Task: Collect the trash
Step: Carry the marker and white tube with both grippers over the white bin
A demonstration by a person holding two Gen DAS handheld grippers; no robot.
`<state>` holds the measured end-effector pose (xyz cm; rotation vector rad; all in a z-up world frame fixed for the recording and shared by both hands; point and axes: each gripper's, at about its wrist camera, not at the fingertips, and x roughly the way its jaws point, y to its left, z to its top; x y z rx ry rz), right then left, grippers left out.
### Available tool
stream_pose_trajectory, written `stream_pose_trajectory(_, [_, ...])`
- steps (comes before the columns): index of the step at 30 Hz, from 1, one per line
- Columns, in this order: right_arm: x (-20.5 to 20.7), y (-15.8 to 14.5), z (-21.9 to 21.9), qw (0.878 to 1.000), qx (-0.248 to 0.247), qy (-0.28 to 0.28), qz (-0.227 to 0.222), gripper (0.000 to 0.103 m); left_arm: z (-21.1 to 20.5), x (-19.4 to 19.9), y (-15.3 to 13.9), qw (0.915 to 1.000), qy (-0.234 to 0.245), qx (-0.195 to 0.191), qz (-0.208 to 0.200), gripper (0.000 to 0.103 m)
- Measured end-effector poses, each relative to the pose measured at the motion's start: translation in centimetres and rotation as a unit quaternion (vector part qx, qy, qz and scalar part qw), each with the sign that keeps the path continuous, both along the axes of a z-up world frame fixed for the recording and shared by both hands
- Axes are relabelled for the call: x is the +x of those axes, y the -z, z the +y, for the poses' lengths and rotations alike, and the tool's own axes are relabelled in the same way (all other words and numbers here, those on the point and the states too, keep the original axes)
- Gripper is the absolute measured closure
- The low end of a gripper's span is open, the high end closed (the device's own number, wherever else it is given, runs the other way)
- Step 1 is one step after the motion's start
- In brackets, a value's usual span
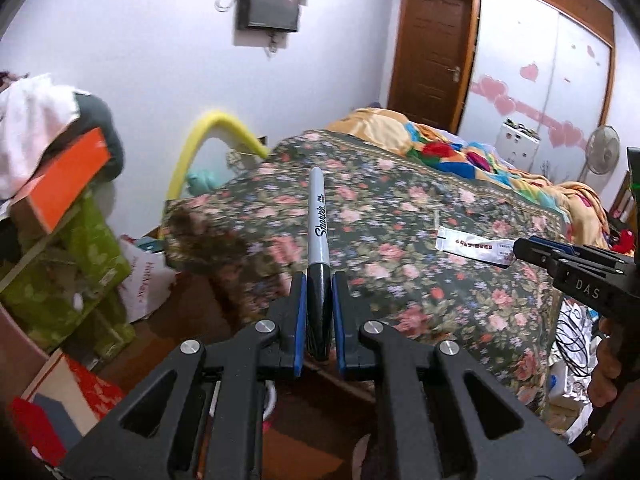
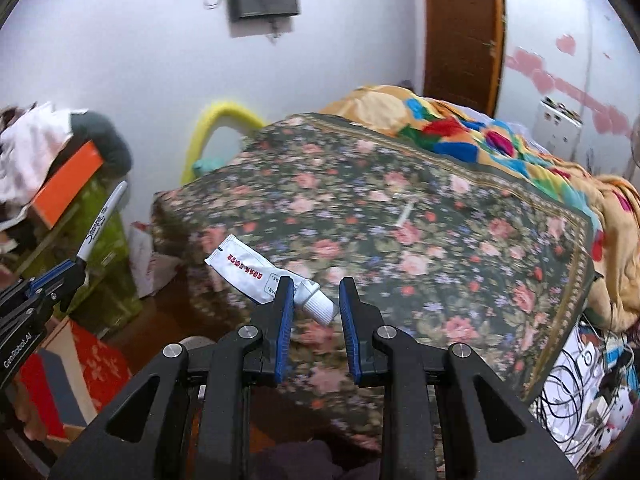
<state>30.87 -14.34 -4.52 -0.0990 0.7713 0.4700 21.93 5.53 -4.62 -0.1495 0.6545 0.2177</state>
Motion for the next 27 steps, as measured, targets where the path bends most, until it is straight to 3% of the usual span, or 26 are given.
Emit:
stream_pose_trajectory(9, [-3.2, 0.4, 6.9, 0.997, -0.013, -0.071, -0.004, 0.082, 5.7, -4.7, 1.1, 0.9980, -0.062, -0.013, 0.007, 0.092])
stream_pose_trajectory(17, [-4.7, 1.6, 13.0, 0.990, -0.029, -0.136, 0.001, 0.082, 9.4, -6.2, 3.3, 0.9941, -0.099, -0.027, 0.035, 0.092])
stream_pose_trajectory(27, [-5.1, 6.2, 19.7, 0.978, -0.073, -0.189, 0.043, 0.082, 13.9, -5.7, 9.2, 0.9857, -0.114, -0.071, 0.102, 0.092])
